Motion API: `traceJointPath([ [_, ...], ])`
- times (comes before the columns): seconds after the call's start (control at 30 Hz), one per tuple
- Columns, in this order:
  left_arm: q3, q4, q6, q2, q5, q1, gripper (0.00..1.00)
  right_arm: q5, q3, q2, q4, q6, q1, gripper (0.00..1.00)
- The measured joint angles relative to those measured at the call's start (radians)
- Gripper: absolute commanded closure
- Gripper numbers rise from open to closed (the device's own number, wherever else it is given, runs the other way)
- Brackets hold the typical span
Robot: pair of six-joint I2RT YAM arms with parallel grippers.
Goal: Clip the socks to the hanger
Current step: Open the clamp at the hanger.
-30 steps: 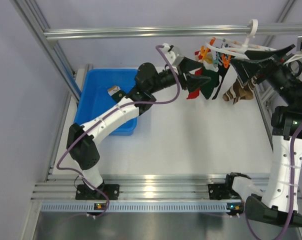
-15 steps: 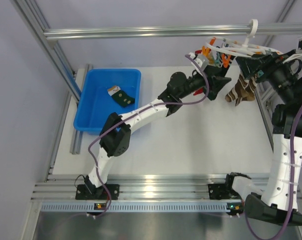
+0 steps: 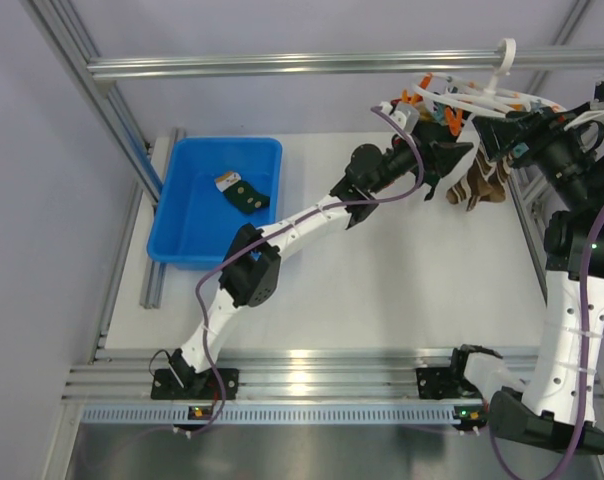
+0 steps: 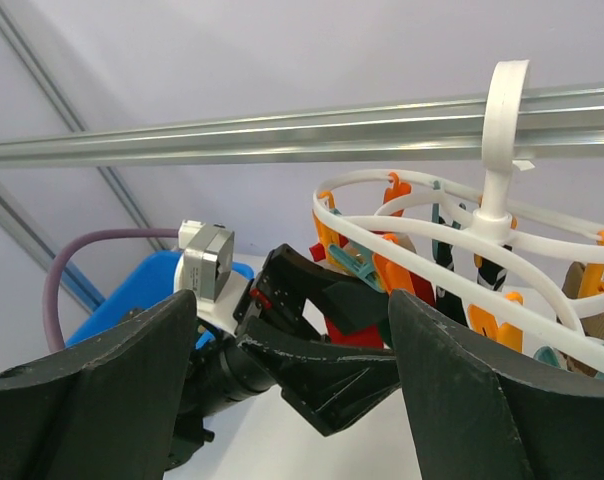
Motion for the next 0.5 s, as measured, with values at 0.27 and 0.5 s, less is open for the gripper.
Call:
traceJointPath([
  [0.27,0.053,0.013,-0.035,0.045,-0.044,0.005,0.24,0.000,0.000,0.002,0.000,0.001,0.000,0.24],
  [0.5,0.069,0.013,-0.076,0.055,-0.066,0.013,0.50,0.000,0.000,0.010,0.000,0.002,0.000,0.25],
])
